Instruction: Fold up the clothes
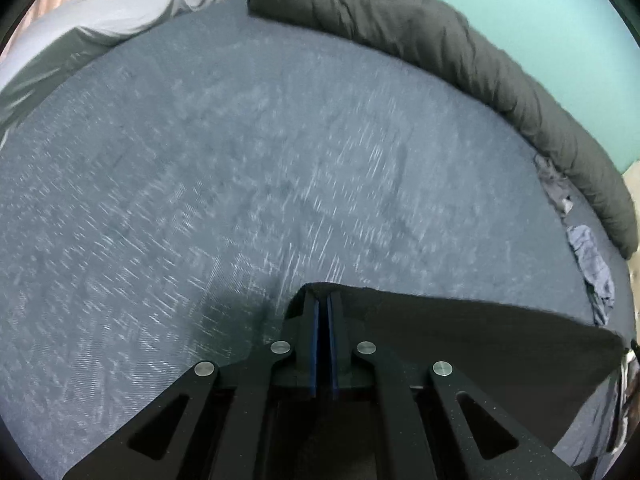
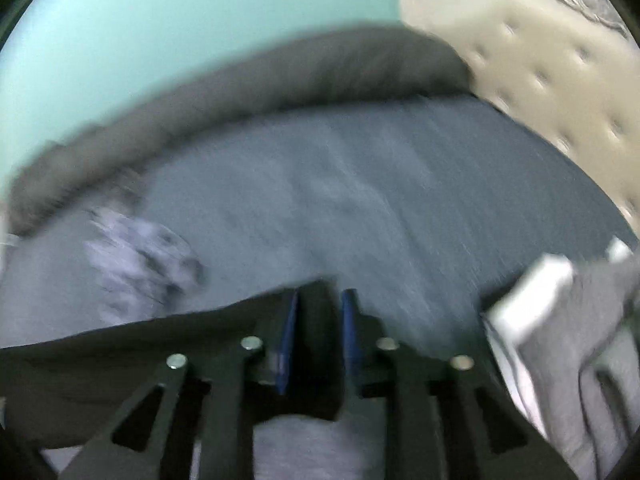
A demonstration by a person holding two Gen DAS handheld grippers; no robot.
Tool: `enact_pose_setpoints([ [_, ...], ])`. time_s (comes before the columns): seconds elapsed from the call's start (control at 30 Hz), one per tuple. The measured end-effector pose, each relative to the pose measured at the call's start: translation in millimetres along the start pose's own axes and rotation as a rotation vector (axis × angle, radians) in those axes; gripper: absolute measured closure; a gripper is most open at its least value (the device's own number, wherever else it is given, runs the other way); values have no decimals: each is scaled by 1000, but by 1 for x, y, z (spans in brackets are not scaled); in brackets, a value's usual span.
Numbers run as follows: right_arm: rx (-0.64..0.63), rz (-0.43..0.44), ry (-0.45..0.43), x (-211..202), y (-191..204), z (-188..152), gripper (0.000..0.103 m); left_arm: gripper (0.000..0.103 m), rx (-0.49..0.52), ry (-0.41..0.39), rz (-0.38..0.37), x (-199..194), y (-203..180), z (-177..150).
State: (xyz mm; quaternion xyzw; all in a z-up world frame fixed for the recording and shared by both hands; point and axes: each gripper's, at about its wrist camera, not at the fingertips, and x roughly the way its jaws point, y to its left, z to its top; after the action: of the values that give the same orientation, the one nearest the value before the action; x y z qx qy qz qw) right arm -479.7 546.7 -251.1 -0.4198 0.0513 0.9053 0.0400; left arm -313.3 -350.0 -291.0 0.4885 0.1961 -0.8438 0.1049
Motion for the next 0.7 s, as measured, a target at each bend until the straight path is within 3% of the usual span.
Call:
enact_pose_setpoints([
  [0.1,63,-15,9,7,-18,-15,73,93,-7,10,6,6,2,-1],
  [0.37,44,93,41,6,-4,-24,55,74,-23,-4,46,-13,7,4],
  [0.53,32,145,74,5,14,-37,53,71,-19,-7,56,-36,16,2],
  [0.63,50,179,96,0,22,-50,51,71,-8,14,22,-50,15,-8],
  [0.7,66,211,107,-5,26,-58,51,64,12,22,13,-60,12,-20],
])
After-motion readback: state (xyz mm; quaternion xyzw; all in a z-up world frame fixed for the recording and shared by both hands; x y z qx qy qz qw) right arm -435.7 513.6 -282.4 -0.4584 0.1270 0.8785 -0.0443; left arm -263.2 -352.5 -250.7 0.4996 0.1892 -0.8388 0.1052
